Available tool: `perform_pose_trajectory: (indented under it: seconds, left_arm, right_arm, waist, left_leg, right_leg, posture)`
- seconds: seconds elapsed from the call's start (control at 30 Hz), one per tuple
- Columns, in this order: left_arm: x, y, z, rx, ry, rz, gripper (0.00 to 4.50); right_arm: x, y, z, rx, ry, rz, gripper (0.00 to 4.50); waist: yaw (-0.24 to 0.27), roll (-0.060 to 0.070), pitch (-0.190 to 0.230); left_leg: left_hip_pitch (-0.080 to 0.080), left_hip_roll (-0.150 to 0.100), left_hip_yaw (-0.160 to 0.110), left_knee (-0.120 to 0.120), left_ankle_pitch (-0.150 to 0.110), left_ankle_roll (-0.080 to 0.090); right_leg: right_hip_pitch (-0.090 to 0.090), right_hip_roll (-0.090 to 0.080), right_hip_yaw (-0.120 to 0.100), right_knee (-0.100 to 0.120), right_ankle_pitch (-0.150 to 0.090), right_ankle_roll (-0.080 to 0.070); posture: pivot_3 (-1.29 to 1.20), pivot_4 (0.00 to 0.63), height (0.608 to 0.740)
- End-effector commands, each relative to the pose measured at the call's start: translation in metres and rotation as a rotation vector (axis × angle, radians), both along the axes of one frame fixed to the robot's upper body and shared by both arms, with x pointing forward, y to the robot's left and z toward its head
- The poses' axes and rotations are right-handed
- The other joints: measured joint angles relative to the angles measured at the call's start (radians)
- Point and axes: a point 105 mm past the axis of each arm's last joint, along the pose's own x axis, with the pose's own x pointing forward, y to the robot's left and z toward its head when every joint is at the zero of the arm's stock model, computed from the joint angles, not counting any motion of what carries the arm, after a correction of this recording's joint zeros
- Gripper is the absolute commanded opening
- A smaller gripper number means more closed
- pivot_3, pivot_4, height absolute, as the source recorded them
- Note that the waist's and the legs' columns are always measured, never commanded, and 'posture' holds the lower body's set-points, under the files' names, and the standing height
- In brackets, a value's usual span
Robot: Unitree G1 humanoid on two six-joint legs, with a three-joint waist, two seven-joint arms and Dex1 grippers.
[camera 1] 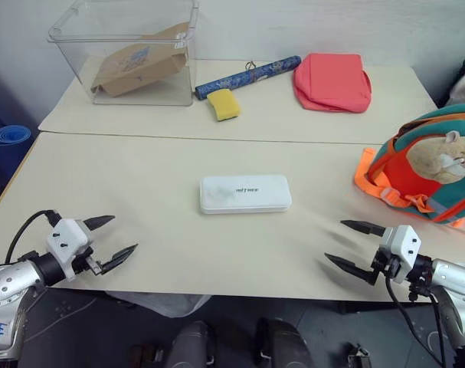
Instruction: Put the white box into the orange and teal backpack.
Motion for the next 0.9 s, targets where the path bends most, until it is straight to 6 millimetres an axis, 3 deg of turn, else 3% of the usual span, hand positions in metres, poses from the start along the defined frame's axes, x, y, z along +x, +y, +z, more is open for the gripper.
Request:
perform_pose_trajectory:
  seconds: [0.03, 0.17, 0.27, 0.37, 0.5, 0.67, 0.73, 0.9]
  left_arm:
    - [0.002, -0.004, 0.012, 0.003, -0.043, -0.026, 4.49]
    - [0.007, -0.014, 0.025, -0.063, -0.043, -0.045, 4.49]
    - [0.023, -0.026, 0.039, -0.100, -0.046, -0.039, 4.11]
    - [0.050, -0.039, 0.047, -0.132, -0.061, 0.024, 3.31]
    - [0.073, -0.062, 0.038, -0.181, 0.007, 0.026, 2.07]
    - [0.097, -0.093, 0.018, -0.175, 0.075, -0.014, 0.53]
    - [0.103, -0.105, 0.015, -0.188, 0.086, -0.031, 0.03]
    - [0.109, -0.130, 0.018, -0.217, 0.071, -0.074, 0.03]
  right_arm:
    - [0.001, 0.001, 0.009, 0.004, -0.051, 0.002, 4.49]
    - [0.008, 0.006, 0.019, 0.040, -0.066, -0.002, 4.49]
    - [0.026, 0.012, 0.032, 0.053, -0.076, -0.034, 3.98]
    - [0.047, 0.013, 0.033, -0.029, -0.089, -0.070, 2.98]
    - [0.075, 0.016, 0.037, -0.061, -0.131, -0.126, 1.63]
    - [0.102, 0.022, 0.026, -0.118, -0.141, -0.149, 0.00]
    - [0.110, 0.031, 0.025, -0.101, -0.146, -0.136, 0.00]
    - [0.119, 0.055, 0.024, -0.065, -0.150, -0.091, 0.00]
  waist:
    - [0.000, 0.000, 0.000]
    - [0.000, 0.000, 0.000]
    - [-0.001, 0.000, 0.000]
    - [0.000, 0.000, 0.000]
    - [0.001, 0.000, 0.000]
    - [-0.001, 0.000, 0.000]
    - [-0.002, 0.000, 0.000]
    - [-0.003, 0.000, 0.000]
  left_leg:
    - [0.000, 0.000, 0.000, 0.000, 0.000, 0.000]
    - [0.000, 0.000, 0.000, 0.000, 0.000, 0.000]
    - [0.000, 0.000, 0.000, 0.000, 0.000, 0.000]
    - [0.000, 0.000, 0.000, 0.002, 0.002, 0.000]
    - [0.000, -0.001, 0.000, 0.002, 0.002, -0.001]
    - [-0.002, -0.001, 0.001, 0.002, 0.004, 0.000]
    - [-0.002, -0.002, 0.002, 0.003, 0.004, 0.001]
    - [-0.002, -0.001, 0.001, 0.004, 0.006, 0.001]
  right_leg:
    - [0.000, 0.000, 0.000, 0.000, 0.000, 0.000]
    - [0.000, 0.000, 0.000, 0.000, 0.000, 0.000]
    - [0.000, 0.000, 0.000, 0.001, 0.000, 0.000]
    - [0.000, 0.000, 0.000, 0.003, 0.000, 0.000]
    - [0.000, 0.002, 0.000, 0.006, 0.000, 0.000]
    - [0.000, 0.005, -0.003, 0.005, 0.000, 0.001]
    - [0.000, 0.006, -0.005, 0.005, 0.000, 0.001]
    - [0.000, 0.005, -0.004, 0.006, 0.001, 0.002]
  posture:
    - [0.00, 0.150, 0.740]
    - [0.00, 0.150, 0.740]
    - [0.00, 0.150, 0.740]
    - [0.00, 0.150, 0.740]
    - [0.00, 0.150, 0.740]
    - [0.00, 0.150, 0.740]
    - [0.00, 0.150, 0.740]
    - [0.00, 0.150, 0.740]
